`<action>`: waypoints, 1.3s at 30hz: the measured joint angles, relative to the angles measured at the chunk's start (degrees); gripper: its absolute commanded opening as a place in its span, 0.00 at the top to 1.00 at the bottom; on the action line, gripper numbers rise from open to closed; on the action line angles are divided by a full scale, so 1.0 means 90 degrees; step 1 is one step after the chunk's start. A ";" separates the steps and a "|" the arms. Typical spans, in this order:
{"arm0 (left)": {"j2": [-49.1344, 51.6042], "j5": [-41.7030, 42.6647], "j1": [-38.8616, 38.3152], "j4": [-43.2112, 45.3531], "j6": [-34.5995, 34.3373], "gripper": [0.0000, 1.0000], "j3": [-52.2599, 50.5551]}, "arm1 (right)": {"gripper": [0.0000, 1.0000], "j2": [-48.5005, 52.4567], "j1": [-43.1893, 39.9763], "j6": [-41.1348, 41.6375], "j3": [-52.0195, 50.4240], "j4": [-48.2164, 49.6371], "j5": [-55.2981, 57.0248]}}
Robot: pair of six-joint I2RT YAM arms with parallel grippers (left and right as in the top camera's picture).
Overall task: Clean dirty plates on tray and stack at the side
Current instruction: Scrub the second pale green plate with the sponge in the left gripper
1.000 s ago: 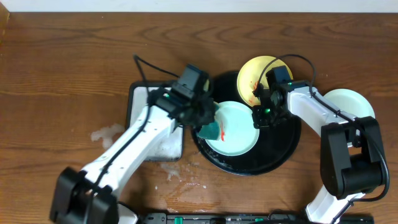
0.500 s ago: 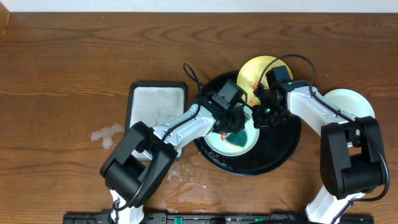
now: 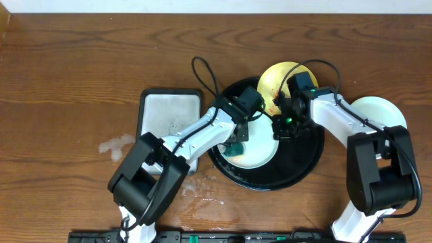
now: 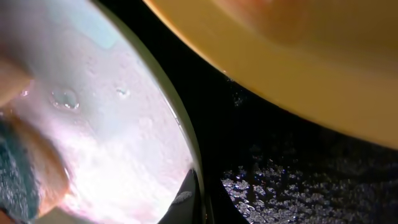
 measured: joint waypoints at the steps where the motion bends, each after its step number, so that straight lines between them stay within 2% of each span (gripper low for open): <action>1: 0.0000 -0.0087 -0.0007 -0.0002 0.0046 0.93 0.0000 | 0.99 0.0010 0.0002 0.0002 0.0000 0.0000 -0.0041; 6: 0.0002 0.0034 0.0024 0.0391 0.0141 0.92 -0.0078 | 0.99 0.0034 0.0000 0.0029 0.0000 -0.0017 -0.0136; 14: 0.0134 0.1753 0.0304 0.2324 -0.0289 0.92 -0.0321 | 0.99 0.0034 -0.0019 0.0155 0.0000 -0.0104 -0.0063; 21: 0.0255 0.2295 -0.0148 0.2863 -0.0597 0.92 -0.0338 | 0.99 0.0034 -0.0019 0.0168 0.0000 -0.0092 -0.0041; 26: 0.0255 0.2327 -0.0221 0.2657 -0.0663 0.92 -0.0323 | 0.99 0.0036 -0.0019 0.0165 0.0002 -0.0075 -0.0034; 31: 0.0206 0.1994 -0.0206 0.1780 -0.0653 0.93 -0.0138 | 0.99 0.0034 -0.0019 0.0158 0.0002 -0.0075 -0.0034; 34: 0.0121 0.1571 -0.0199 0.1112 -0.0627 0.92 -0.0083 | 0.99 0.0036 -0.0019 0.0151 0.0005 -0.0075 -0.0034; 39: 0.0012 0.0306 -0.0189 0.0068 -0.0585 0.93 -0.0019 | 0.99 0.0034 -0.0019 0.0148 0.0005 -0.0075 -0.0032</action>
